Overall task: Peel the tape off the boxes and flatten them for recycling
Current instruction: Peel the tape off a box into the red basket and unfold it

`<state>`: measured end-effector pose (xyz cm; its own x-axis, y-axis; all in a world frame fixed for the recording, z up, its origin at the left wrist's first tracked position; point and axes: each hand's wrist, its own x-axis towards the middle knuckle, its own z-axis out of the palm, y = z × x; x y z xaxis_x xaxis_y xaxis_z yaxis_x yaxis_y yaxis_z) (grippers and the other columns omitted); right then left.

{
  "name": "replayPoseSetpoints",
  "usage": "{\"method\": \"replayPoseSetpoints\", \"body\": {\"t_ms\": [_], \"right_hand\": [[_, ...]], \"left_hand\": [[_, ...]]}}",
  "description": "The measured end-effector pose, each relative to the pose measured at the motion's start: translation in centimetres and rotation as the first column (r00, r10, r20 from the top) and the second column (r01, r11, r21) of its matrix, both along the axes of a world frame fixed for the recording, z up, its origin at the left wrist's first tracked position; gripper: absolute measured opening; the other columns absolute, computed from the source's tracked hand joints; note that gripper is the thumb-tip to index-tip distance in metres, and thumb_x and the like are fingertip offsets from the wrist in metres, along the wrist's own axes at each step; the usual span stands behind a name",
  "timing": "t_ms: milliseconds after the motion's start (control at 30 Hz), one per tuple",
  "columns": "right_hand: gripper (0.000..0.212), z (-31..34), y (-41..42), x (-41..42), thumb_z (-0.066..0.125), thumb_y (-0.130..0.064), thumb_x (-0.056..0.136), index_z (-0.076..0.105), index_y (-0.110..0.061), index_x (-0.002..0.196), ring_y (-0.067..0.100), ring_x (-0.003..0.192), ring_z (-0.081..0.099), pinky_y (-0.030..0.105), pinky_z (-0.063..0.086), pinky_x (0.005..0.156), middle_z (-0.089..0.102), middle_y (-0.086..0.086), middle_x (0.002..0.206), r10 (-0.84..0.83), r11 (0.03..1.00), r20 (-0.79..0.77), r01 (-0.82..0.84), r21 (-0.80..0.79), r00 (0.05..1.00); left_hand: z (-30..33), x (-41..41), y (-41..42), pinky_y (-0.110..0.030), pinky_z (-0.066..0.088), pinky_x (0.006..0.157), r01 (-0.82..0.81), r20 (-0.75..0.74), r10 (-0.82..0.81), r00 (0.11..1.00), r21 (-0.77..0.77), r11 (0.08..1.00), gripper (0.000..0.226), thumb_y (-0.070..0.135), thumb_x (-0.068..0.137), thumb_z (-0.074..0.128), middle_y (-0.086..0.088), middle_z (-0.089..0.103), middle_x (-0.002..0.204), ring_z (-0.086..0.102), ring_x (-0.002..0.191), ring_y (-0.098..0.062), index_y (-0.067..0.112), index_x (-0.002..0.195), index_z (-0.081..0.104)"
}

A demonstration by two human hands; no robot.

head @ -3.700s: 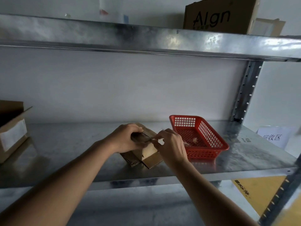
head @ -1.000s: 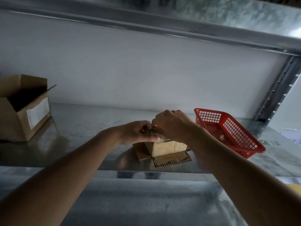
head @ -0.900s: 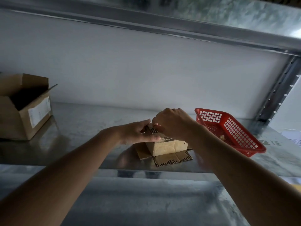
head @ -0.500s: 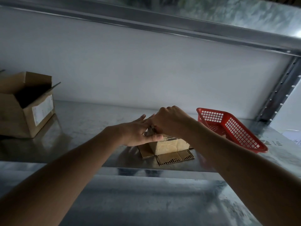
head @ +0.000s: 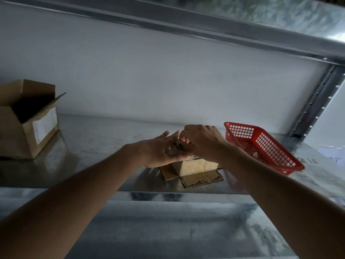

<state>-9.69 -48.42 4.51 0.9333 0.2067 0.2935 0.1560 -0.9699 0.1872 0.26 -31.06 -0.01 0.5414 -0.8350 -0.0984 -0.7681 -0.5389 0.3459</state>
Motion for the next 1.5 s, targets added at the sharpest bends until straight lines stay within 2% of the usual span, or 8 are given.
{"method": "replayPoseSetpoints", "body": {"t_ms": [367, 633, 733, 900, 1067, 1200, 1300, 1500], "right_hand": [[0.020, -0.3, 0.4, -0.1, 0.069, -0.039, 0.096, 0.072, -0.023, 0.107, 0.013, 0.083, 0.069, 0.038, 0.061, 0.076, 0.071, -0.006, 0.100, -0.106, 0.981, 0.003, 0.104, 0.161, 0.994], [0.023, 0.7, -0.1, -0.9, 0.075, -0.018, 0.092, 0.076, -0.021, 0.115, -0.013, 0.069, 0.056, 0.004, 0.039, 0.059, 0.077, -0.004, 0.104, -0.119, 0.956, -0.118, 0.146, 0.255, 0.986], [0.025, 0.8, 0.6, -0.9, 0.073, -0.014, 0.094, 0.076, -0.021, 0.118, -0.001, 0.073, 0.060, 0.010, 0.039, 0.060, 0.075, -0.001, 0.105, -0.168, 0.963, -0.088, 0.182, 0.199, 0.982], [0.023, 1.3, 2.3, -1.4, 0.068, -0.019, 0.099, 0.071, -0.015, 0.121, 0.019, 0.088, 0.070, 0.034, 0.060, 0.077, 0.070, 0.004, 0.104, -0.170, 0.985, -0.106, 0.165, -0.054, 0.980], [0.018, 2.0, 3.0, -0.9, 0.064, -0.024, 0.100, 0.071, -0.010, 0.110, 0.021, 0.084, 0.069, 0.036, 0.060, 0.079, 0.067, 0.005, 0.095, -0.184, 0.967, -0.110, 0.160, -0.196, 0.977], [0.017, 2.2, 2.4, -0.4, 0.069, -0.030, 0.097, 0.072, -0.017, 0.108, 0.015, 0.084, 0.068, 0.019, 0.046, 0.063, 0.068, 0.000, 0.099, -0.154, 0.973, -0.100, 0.133, -0.188, 0.983], [0.017, 2.0, 1.7, 0.0, 0.071, -0.036, 0.095, 0.071, -0.021, 0.105, 0.011, 0.078, 0.061, 0.012, 0.028, 0.056, 0.066, -0.005, 0.096, -0.154, 0.979, -0.085, 0.141, -0.145, 0.984], [0.019, 1.5, 0.8, 0.4, 0.075, -0.031, 0.093, 0.074, -0.020, 0.108, 0.010, 0.075, 0.056, 0.014, 0.034, 0.059, 0.068, -0.004, 0.095, -0.152, 0.988, -0.070, 0.151, -0.026, 0.986]], "left_hand": [[-0.3, 0.4, -0.2, -0.056, 0.011, 0.123, 0.052, 0.041, -0.051, 0.998, -0.031, 0.998, 0.097, 0.098, 0.080, 0.023, 0.026, -0.012, 0.166, -0.025, 0.140, 0.003, 0.051, 0.158, -0.009], [-0.6, 0.8, -0.3, -0.059, 0.012, 0.122, 0.059, 0.070, -0.058, 0.996, -0.004, 0.998, 0.111, 0.103, 0.074, 0.018, 0.010, -0.010, 0.171, -0.016, 0.154, -0.008, 0.039, 0.161, -0.009], [-0.5, 0.9, -0.3, -0.057, 0.014, 0.123, 0.068, 0.068, -0.067, 0.995, -0.005, 0.998, 0.116, 0.105, 0.070, 0.017, 0.009, -0.008, 0.172, -0.014, 0.155, -0.008, 0.038, 0.161, -0.009], [-0.7, 0.8, -0.4, -0.055, 0.014, 0.123, 0.071, 0.049, -0.069, 0.996, -0.039, 0.997, 0.113, 0.104, 0.071, 0.020, 0.010, -0.001, 0.172, -0.007, 0.157, -0.011, 0.041, 0.162, -0.003], [-0.7, 1.0, -0.5, -0.053, 0.015, 0.124, 0.122, 0.024, -0.120, 0.992, -0.084, 0.989, 0.109, 0.105, 0.070, 0.022, 0.013, 0.016, 0.171, -0.008, 0.158, -0.010, 0.043, 0.160, 0.013], [-0.8, 0.9, -0.4, -0.055, 0.014, 0.123, 0.148, 0.007, -0.148, 0.989, -0.124, 0.981, 0.096, 0.100, 0.076, 0.025, 0.012, 0.018, 0.170, -0.008, 0.158, -0.013, 0.047, 0.156, 0.019], [-0.7, 0.9, -0.3, -0.056, 0.022, 0.119, 0.134, -0.006, -0.136, 0.991, -0.137, 0.981, 0.093, 0.098, 0.078, 0.028, 0.009, 0.027, 0.167, -0.002, 0.159, -0.012, 0.043, 0.154, 0.027], [-0.7, 0.9, -0.4, -0.053, 0.041, 0.111, 0.091, -0.030, -0.095, 0.995, -0.125, 0.988, 0.089, 0.101, 0.075, 0.029, -0.001, 0.041, 0.151, 0.037, 0.146, -0.027, 0.044, 0.144, 0.036]]}}
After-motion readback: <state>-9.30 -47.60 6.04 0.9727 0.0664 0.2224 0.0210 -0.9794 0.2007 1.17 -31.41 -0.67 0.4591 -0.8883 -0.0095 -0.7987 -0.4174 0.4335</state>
